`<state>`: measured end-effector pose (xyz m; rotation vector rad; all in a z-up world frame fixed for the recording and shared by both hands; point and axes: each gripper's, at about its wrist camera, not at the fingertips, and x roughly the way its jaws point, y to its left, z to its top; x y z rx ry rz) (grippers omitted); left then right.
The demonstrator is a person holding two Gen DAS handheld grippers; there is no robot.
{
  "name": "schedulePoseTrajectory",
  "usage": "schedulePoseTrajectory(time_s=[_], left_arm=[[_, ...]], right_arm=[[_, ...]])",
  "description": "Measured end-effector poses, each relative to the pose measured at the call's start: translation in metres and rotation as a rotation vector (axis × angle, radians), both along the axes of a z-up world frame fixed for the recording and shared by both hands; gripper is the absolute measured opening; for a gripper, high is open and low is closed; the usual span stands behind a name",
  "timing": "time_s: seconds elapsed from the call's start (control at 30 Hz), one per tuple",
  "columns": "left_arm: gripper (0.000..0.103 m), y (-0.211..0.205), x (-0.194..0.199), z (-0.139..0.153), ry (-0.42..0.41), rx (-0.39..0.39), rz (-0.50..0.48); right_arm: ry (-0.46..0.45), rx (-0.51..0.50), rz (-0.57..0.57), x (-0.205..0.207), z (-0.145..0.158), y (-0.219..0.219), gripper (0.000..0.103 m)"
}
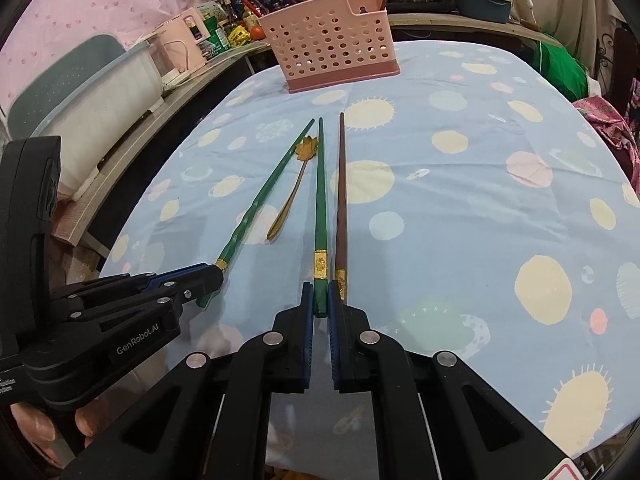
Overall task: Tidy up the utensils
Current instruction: 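Close the right gripper on a green chopstick while the left gripper grasps the other green one, then lift both green chopsticks and carry them over the pink holder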
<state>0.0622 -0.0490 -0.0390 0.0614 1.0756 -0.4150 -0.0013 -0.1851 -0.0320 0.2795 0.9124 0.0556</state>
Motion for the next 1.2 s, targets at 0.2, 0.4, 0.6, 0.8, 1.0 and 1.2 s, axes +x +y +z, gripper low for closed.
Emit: schedulePoseTrajectory(time_s=[0.2, 0.4, 0.6, 0.8, 1.0, 1.2], left_arm=[[0.007, 0.009, 0.006, 0.030, -0.043, -0.027, 0.025], [0.007, 0.013, 0.026, 0.077, -0.131, -0.050, 0.041], [0.007, 0.011, 0.061, 0.128, -0.225, -0.078, 0.058], [0.007, 0.006, 0.104, 0.170, -0.292, -0.115, 0.072], [0.007, 0.000, 0.143, 0.199, -0.338, -0.126, 0.095], [0.007, -0.002, 0.166, 0.233, -0.382, -0.172, 0.109]], right_arm=[[-0.087, 0.018, -0.033, 0.000, 0.038, -0.014, 0.007], [-0.209, -0.005, -0.067, 0.020, 0.093, -0.035, 0.007], [-0.322, -0.031, -0.089, 0.053, 0.143, -0.052, 0.007], [-0.384, -0.064, -0.086, 0.097, 0.173, -0.059, 0.007], [-0.416, -0.052, -0.085, 0.132, 0.193, -0.065, 0.007], [-0.477, -0.021, -0.083, 0.157, 0.224, -0.071, 0.007]])
